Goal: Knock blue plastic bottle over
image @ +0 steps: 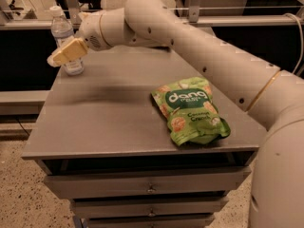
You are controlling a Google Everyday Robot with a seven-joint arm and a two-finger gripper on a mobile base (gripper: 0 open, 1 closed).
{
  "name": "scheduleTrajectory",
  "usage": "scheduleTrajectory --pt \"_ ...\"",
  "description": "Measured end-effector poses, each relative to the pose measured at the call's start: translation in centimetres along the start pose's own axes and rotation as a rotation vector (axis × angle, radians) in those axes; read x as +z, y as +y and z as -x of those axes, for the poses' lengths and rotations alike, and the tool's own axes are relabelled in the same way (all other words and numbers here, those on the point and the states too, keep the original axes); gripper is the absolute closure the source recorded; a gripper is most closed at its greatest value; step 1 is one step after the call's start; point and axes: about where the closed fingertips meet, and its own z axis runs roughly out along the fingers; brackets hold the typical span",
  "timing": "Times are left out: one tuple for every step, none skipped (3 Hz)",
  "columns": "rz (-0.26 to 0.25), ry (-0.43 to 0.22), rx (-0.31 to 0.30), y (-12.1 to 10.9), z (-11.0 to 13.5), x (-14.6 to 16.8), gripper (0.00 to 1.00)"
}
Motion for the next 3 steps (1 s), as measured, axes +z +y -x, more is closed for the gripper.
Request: scheduleTrajectory --pt "0.012 -0.041 0.027 -0.3 -0.3 3.4 0.0" --pt "0.034 -0.061 0.064 0.1 -0.9 6.5 0.01" --pt "0.037 -0.064 0.097 0.1 -1.8 7.9 0.06"
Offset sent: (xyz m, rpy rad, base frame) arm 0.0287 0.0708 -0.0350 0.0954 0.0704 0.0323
